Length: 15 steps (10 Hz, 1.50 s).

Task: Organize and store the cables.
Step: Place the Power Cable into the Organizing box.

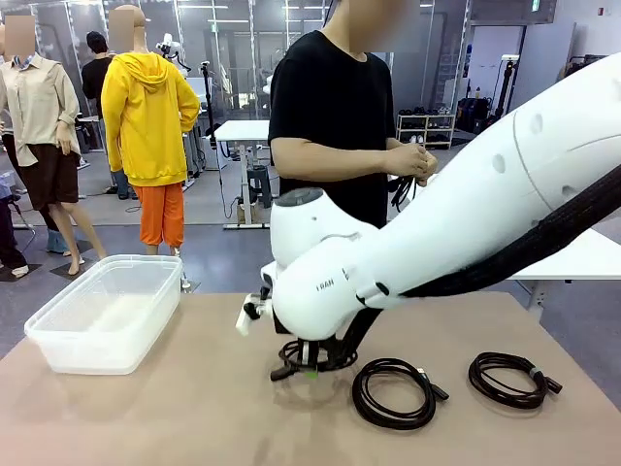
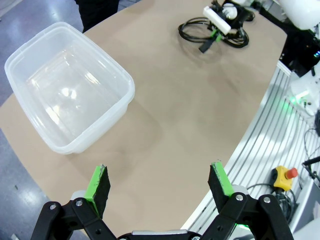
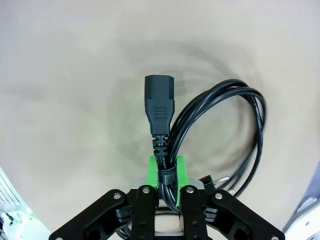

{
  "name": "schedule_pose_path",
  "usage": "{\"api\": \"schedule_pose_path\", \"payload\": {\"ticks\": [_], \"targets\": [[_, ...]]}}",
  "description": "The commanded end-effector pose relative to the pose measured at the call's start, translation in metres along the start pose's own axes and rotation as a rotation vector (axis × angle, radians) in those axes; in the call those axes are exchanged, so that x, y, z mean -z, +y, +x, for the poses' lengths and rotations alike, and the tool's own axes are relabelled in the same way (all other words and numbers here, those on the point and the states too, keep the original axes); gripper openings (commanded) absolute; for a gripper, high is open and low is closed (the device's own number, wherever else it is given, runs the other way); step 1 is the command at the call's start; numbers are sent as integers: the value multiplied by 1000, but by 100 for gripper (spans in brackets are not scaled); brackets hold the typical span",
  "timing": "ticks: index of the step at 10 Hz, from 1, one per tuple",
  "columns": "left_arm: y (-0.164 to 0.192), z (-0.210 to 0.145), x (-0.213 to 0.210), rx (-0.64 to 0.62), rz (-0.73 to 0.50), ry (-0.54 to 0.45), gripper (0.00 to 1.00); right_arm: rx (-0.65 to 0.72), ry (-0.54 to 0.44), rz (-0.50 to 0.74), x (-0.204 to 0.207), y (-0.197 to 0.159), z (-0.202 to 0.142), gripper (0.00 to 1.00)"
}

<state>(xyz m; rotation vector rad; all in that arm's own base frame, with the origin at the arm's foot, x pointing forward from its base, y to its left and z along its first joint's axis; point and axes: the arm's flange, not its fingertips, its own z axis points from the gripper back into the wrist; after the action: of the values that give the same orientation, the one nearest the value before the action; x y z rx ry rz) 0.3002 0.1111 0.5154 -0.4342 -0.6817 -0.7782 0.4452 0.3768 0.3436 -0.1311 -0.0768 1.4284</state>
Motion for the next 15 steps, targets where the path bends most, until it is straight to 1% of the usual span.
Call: {"api": "schedule_pose_path", "payload": {"ticks": [1, 2, 3, 4, 5, 6, 7, 9, 12, 13, 15], "targets": [[1, -1, 0, 13, -14, -10, 100, -44, -29, 69, 18, 13, -5, 0], [1, -1, 0, 13, -14, -10, 100, -49, -48, 91, 26, 18, -4, 0], [1, -1, 0, 13, -14, -10, 100, -46, -73, 101, 31, 20, -6, 26], [1, -1, 0, 13, -14, -10, 100, -43, -70, 104, 33, 20, -7, 36], [1, -1, 0, 13, -14, -10, 100, -32, -71, 103, 31, 21, -9, 52], [1, -1, 0, 13, -14, -10, 100, -29, -71, 94, 28, 22, -9, 63], [1, -1, 0, 13, -14, -10, 100, -22, -74, 88, 23, 22, -10, 79], [1, -1, 0, 13, -14, -10, 100, -3, -91, 70, 8, 19, -16, 100], [1, -1, 0, 13, -14, -10, 100, 48, -162, 53, -27, 11, -47, 100], [1, -1, 0, 13, -14, -10, 100, 86, -191, 37, -42, 6, -67, 100], [1, -1, 0, 13, -14, -10, 100, 179, -213, 29, -56, -7, -116, 100]]}}
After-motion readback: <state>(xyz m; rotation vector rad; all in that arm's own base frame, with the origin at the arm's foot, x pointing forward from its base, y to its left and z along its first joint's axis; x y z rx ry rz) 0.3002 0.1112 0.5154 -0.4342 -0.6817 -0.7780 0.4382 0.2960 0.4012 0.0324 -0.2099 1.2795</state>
